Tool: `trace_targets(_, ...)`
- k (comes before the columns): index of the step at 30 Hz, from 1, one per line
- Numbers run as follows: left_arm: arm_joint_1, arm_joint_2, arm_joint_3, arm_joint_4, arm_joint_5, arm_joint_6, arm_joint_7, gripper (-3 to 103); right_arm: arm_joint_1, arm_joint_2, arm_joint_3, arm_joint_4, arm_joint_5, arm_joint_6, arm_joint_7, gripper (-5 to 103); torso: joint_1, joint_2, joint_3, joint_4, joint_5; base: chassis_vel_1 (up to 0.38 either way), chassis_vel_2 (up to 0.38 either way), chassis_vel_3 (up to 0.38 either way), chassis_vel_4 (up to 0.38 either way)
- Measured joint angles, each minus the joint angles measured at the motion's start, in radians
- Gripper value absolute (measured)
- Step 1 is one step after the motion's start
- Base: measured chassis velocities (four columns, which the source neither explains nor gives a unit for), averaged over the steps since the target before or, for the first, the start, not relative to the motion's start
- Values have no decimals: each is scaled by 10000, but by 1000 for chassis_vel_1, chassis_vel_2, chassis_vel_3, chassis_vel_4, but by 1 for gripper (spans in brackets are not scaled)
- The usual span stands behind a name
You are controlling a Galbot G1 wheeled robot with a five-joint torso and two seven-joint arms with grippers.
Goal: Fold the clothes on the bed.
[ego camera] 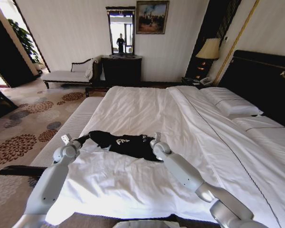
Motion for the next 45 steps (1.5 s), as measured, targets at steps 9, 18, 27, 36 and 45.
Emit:
trace_targets(9,-93,21,-83,-113,-166,0,-75,0,-363,-288,382,352,-315,503,-581,0,0,0,0,-3,1,0,0,0,0)
trace_targets(18,-239,219,-620,-1211,-822,24,-587,0,-1110,-1132,1819,1856,-438,2495,-2221,0,0,0,0,-3,0,0,0,0,0)
trace_targets(27,-1188,1321,-1650,-3519,-2857,202,-1555,0,-1037,-2270,3377,4308,941,3736,-3016,0,0,0,0,-3,2,0,0,0,0)
trace_targets(36,-1502,3596,-3423,-6928,-5569,149,-2255,0,-2354,-4236,6785,8730,2936,3899,-3689,0,0,1,-2,-5,3,0,0,0,0)
trace_targets(45,323,5086,-7914,-9343,-8340,-42,-2378,0,-4058,-5776,11265,11462,3864,3010,-2824,0,-4,3,-3,-1,0,0,0,0,0)
